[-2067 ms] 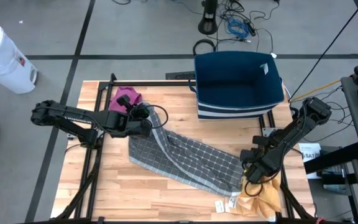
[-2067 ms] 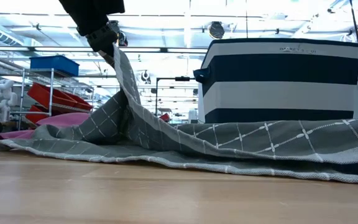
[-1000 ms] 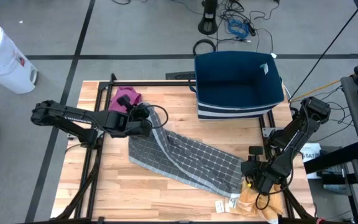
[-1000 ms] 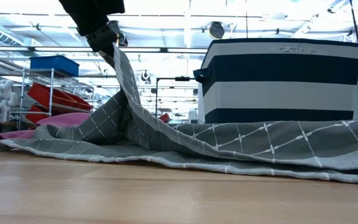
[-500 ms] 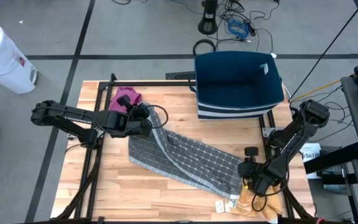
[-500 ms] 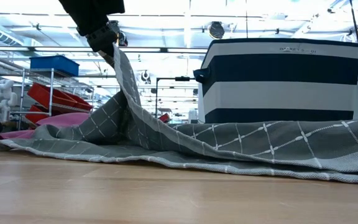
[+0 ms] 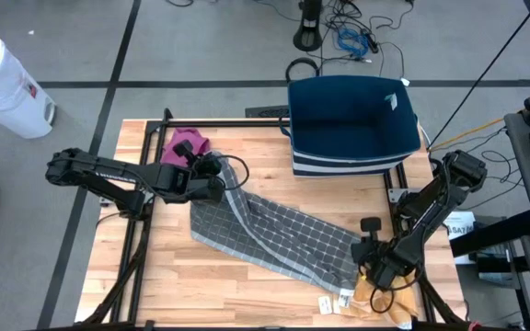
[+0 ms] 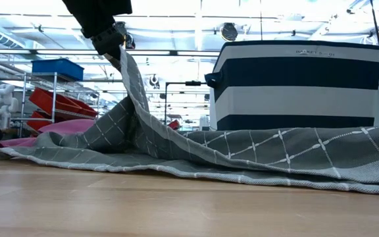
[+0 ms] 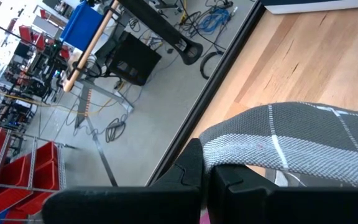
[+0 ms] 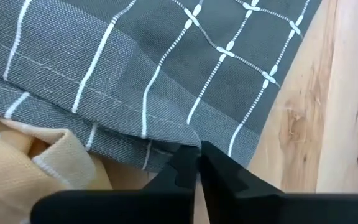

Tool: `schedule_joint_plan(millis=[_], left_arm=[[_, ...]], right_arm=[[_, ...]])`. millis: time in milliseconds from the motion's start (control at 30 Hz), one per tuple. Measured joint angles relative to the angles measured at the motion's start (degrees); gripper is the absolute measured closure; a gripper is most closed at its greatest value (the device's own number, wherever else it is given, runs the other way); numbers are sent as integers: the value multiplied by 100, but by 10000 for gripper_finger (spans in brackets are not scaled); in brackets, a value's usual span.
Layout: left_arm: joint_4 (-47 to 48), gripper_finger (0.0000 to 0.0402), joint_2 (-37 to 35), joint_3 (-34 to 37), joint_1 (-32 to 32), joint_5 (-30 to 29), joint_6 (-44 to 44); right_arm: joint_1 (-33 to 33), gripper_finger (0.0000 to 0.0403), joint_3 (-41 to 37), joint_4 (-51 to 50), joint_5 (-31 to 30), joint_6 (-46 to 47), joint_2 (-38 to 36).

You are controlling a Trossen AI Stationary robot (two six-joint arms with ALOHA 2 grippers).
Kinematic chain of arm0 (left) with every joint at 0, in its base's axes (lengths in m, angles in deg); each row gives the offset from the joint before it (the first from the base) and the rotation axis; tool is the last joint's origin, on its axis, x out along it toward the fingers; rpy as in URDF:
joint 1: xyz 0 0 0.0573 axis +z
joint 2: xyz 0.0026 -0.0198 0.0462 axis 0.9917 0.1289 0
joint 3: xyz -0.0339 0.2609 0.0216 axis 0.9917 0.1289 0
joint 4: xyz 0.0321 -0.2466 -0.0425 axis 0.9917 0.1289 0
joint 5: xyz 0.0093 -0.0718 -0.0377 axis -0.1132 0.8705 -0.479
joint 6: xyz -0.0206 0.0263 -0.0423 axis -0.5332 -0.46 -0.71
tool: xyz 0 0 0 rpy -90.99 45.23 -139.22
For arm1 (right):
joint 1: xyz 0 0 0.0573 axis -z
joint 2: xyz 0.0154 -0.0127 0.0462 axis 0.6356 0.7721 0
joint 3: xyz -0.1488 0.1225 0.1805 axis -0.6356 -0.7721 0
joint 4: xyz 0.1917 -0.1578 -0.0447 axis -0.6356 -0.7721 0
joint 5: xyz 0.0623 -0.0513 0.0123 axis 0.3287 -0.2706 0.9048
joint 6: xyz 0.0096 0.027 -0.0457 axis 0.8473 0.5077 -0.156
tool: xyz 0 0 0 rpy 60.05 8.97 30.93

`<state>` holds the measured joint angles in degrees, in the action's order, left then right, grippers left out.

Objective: Fold towel
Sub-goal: Fold the gray checkered towel

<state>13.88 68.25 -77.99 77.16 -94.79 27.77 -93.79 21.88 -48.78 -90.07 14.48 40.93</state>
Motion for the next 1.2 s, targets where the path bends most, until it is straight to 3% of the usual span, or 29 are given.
schedule_joint_plan(millis=[167,300,500,700,833,1067,1200], left_arm=[[0,401,0,0,-1,0,0],[0,401,0,0,0,-2,4],[0,401,0,0,12,-2,7],[0,401,0,0,15,-4,11],[2,401,0,0,15,-7,28],[2,401,0,2,15,-7,26],[5,401,2,1,14,-7,26]], right_arm=[[-18,402,108,-855,-375,474,-3],[-18,402,90,-1454,-319,854,-44],[33,403,-283,-1168,533,1011,-42],[18,397,-372,-1014,494,1231,-44],[17,352,-341,-1186,593,1171,-46],[17,238,249,-2510,666,1436,-277],[15,197,757,-2816,33,1515,-588]])
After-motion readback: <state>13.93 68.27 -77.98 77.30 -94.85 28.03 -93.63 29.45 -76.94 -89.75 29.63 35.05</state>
